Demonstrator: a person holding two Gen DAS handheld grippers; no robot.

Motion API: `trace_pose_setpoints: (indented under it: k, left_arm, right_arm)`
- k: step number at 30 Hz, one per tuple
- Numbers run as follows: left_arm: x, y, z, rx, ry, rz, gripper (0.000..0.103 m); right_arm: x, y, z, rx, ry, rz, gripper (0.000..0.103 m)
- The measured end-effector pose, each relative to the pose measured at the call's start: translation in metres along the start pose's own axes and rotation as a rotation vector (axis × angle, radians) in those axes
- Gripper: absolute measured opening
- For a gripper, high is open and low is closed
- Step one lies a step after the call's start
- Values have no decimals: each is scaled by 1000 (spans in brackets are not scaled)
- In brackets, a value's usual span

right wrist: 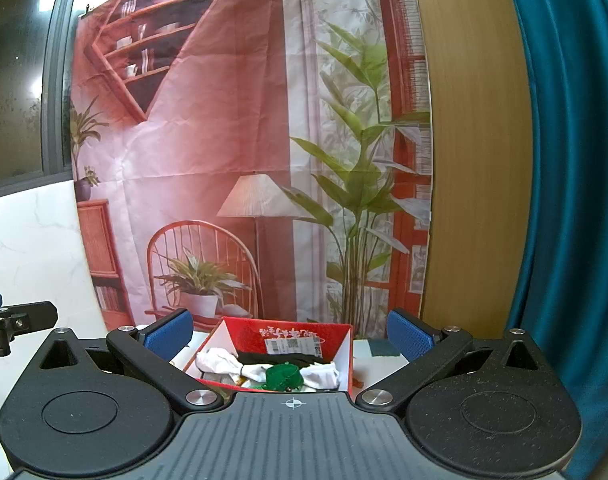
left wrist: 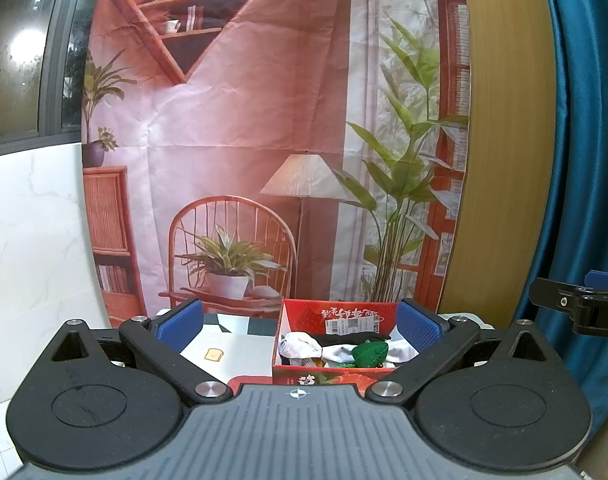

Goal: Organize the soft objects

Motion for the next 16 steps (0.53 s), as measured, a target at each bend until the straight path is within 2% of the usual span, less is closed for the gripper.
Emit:
trace_pose_setpoints:
  k: [16]
  left_arm:
    - [0,-1,0,5,-9,10,103]
  right_arm:
    - [0,0,0,-1,0,1,103]
Point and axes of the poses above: each gripper's, at about its wrist camera, not at the fingertips, and z roughly against the way its jaws point, x to its right, y to its top, the point moved 10 cm from there along -z, roughly the way its jaws point, and after that the axes turned 6 degrees about z, right-handed, at the moved point
